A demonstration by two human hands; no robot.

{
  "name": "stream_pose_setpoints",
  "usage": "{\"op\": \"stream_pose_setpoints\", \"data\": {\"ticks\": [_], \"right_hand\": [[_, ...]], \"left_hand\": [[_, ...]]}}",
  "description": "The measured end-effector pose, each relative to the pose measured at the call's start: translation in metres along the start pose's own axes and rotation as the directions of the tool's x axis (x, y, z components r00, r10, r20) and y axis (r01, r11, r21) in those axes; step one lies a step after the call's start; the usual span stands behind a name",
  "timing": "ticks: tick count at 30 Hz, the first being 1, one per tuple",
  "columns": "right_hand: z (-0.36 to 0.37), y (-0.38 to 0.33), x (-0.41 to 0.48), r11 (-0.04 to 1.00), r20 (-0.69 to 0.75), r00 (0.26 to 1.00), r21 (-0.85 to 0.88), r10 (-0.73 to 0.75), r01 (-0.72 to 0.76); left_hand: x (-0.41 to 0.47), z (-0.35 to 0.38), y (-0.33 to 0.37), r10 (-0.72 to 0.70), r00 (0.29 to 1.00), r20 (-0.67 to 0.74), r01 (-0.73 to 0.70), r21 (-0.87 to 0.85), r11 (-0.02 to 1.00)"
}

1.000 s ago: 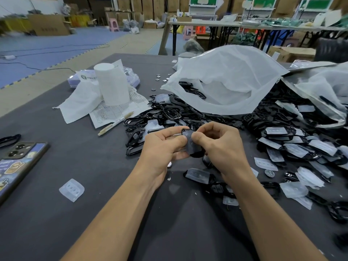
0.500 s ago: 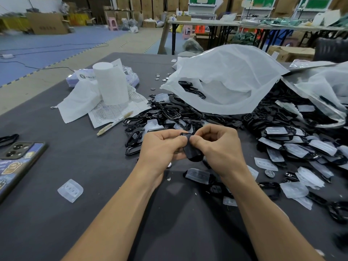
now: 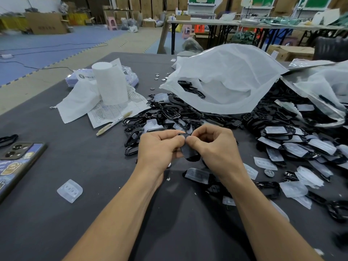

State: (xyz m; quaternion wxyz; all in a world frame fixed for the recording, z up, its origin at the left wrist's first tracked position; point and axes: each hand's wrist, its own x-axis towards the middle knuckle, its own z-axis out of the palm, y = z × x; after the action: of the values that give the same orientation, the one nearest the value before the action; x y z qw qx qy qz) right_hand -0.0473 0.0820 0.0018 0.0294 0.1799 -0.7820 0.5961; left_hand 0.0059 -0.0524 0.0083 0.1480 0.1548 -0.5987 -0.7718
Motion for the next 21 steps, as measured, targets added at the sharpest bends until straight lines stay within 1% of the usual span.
{"op": "stream_pose_setpoints", "data": {"ticks": [4, 7, 11, 14, 16, 18, 21], "right_hand": [[-0.003, 0.0012, 0.0022, 0.999, -0.039, 0.998, 0.026, 0.043, -0.042], [-0.0038, 0.0006, 0.0034, 0.996, -0.054, 0.996, 0.056, 0.069, -0.066], [-0.004, -0.0009, 0.002, 0.998, -0.071, 0.995, 0.027, 0.063, -0.062], [-0.0031, -0.0012, 0.0004, 0.999, -0.091, 0.995, -0.004, 0.036, -0.037], [-0.0012, -0.0017, -0.0007, 1.0, -0.082, 0.996, -0.014, 0.018, -0.019], [0.0005, -0.0023, -0.0013, 1.0, -0.067, 0.998, -0.01, 0.002, -0.003], [0.0024, -0.0022, -0.0016, 1.0, -0.053, 0.998, 0.009, -0.025, 0.026]], "left_hand": [[0.0026, -0.0015, -0.0006, -0.054, 0.997, 0.06, 0.058, -0.073, 0.996], [0.0045, -0.0031, 0.001, -0.07, 0.99, 0.124, 0.079, -0.069, 0.995], [0.0039, -0.0056, 0.0009, -0.058, 0.98, 0.191, 0.071, -0.062, 0.996], [0.0031, -0.0043, -0.0003, -0.058, 0.986, 0.158, 0.071, -0.076, 0.995], [0.0023, -0.003, -0.0004, -0.054, 0.991, 0.123, 0.061, -0.052, 0.997], [0.0021, -0.0019, -0.0003, -0.041, 0.995, 0.096, 0.043, -0.017, 0.999], [0.0029, -0.0014, 0.0004, -0.028, 0.998, 0.054, 0.029, -0.018, 0.999]]}}
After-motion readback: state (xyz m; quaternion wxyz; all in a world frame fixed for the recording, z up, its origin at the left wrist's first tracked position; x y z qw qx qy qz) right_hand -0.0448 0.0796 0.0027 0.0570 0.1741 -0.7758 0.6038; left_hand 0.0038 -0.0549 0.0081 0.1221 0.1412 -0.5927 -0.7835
